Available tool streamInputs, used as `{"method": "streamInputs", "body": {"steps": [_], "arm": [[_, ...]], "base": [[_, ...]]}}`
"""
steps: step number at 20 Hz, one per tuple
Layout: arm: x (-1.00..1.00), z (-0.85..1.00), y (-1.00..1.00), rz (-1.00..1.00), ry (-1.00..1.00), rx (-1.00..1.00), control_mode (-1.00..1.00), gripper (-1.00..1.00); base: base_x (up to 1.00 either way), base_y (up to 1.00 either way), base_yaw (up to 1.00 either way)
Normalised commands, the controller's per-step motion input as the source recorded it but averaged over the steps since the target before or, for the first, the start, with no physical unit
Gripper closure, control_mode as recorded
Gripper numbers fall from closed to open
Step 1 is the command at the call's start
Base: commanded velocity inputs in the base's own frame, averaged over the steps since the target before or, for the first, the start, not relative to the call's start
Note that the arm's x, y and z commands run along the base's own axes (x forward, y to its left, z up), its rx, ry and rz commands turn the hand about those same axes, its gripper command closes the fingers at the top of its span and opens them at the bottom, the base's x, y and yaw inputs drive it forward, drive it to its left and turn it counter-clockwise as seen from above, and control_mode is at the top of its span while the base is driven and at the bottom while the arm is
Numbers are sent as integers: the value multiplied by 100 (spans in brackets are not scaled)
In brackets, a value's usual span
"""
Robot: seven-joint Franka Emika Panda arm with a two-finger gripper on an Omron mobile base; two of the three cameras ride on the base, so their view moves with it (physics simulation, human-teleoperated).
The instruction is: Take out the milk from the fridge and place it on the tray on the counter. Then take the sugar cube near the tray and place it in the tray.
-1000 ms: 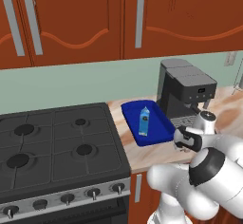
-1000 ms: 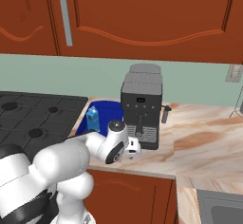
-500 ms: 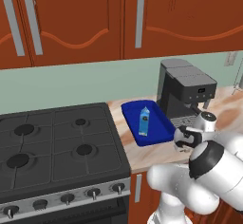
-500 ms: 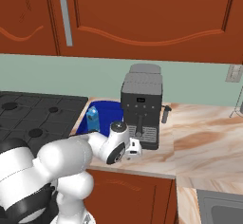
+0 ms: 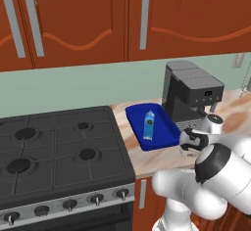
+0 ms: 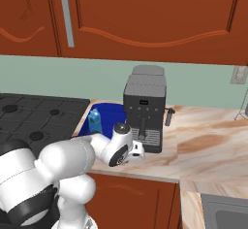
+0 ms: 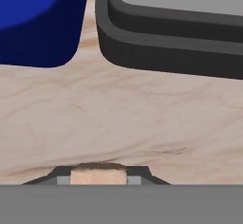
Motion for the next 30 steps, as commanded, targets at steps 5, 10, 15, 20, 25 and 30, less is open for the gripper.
{"method": "streamInputs", "body": {"steps": [5,10,15,20,25,30], "arm": [[-15,7,13,0,0,0,-100,100],[-37,86,13,6,-6,0,-100,100],[-22,98,22,15,-5,-3,-100,100],[0,72,31,21,-3,-10,-100,100],[0,55,27,27,-2,-16,-100,100],[0,38,11,28,0,-21,-100,100]], "base": [[0,0,0],[0,0,0],[0,0,0],[0,0,0],[0,0,0],[0,0,0]]}}
